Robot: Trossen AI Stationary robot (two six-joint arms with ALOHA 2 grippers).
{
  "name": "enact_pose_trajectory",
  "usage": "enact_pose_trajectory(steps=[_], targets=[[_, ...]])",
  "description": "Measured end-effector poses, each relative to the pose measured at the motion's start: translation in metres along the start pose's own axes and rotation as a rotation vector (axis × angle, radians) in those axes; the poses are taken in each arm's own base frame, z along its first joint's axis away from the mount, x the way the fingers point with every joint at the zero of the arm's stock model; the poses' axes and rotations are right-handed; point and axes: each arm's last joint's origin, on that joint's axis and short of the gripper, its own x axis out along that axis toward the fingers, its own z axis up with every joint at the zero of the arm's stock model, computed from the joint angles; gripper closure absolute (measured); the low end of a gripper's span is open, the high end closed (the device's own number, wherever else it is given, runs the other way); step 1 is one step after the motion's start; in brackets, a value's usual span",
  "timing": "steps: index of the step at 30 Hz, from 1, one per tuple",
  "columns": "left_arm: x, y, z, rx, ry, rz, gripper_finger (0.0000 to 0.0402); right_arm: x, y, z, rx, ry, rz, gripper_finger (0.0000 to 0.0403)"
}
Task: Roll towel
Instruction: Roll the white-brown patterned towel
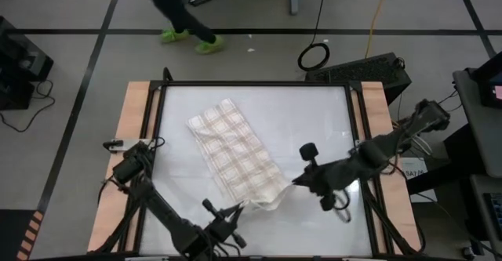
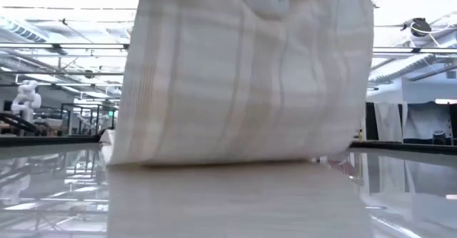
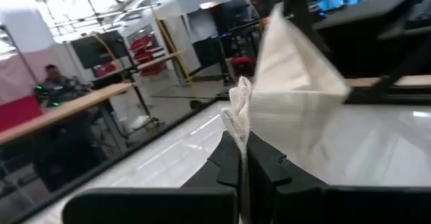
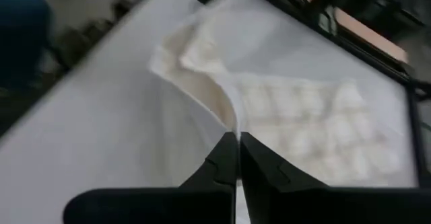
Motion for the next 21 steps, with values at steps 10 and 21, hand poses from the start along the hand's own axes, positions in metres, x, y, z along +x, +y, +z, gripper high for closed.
enact_pose_trajectory(steps=[10,21], targets=[[-0.034,-0.009,0.014,-0.239,0.073,-0.168,0.0393,0.018,0.032,-0.048,0.218,-0.189,0.251,0.0399],[-0.076,-0.033,-0.023,-0.46,0.092,-0.254,0.0393,0.056,0.073,-0.093,0.454,-0.28,0.374,0.0399]])
